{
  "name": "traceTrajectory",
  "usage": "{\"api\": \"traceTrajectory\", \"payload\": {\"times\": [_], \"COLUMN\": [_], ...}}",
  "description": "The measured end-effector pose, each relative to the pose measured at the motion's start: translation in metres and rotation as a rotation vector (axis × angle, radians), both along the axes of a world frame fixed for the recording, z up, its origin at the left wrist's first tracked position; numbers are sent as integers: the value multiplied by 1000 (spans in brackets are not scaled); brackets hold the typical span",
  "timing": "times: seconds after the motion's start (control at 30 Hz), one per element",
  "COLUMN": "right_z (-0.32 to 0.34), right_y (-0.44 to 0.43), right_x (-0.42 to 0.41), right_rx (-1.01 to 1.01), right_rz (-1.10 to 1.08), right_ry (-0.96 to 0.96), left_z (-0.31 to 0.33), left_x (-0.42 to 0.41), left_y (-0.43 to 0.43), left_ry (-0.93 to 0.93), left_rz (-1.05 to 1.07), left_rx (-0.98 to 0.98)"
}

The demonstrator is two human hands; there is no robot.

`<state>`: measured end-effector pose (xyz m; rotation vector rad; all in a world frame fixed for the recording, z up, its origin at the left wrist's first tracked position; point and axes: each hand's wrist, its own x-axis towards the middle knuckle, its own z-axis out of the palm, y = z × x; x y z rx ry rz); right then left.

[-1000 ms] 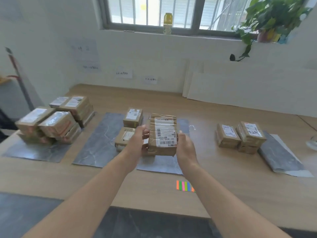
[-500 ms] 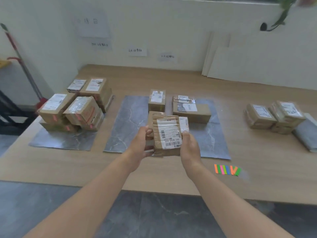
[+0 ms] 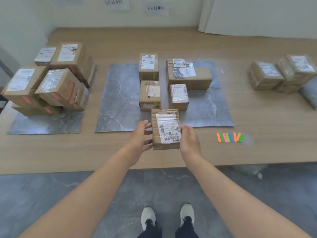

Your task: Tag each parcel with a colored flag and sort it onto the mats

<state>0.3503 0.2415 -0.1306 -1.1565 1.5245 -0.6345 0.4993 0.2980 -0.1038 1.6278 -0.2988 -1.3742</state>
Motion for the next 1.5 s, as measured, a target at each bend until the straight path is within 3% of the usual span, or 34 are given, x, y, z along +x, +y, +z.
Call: {"api": "traceTrajectory", "payload": {"times": [0.4,0.73,1.1,1.5], "right_z": [-54,-72,-74,-27], "right_y": [7,11,12,-1], "right_x": [-33,-42,-40,-58], "right_rx": [142,192,189,72], "right_rz": [30,28,-6,-39], "right_ry": [78,59,-37,-73], "left_z": [-62,-87,-86,-28], "left_x": [-32,-46,-40,-41], "left_y": [-5,-4,-2,-27], "left_ry": [81,53,-3,-194], "left_rz": [26,-24,-56,-36], "left_rx": [152,159,190,5]}}
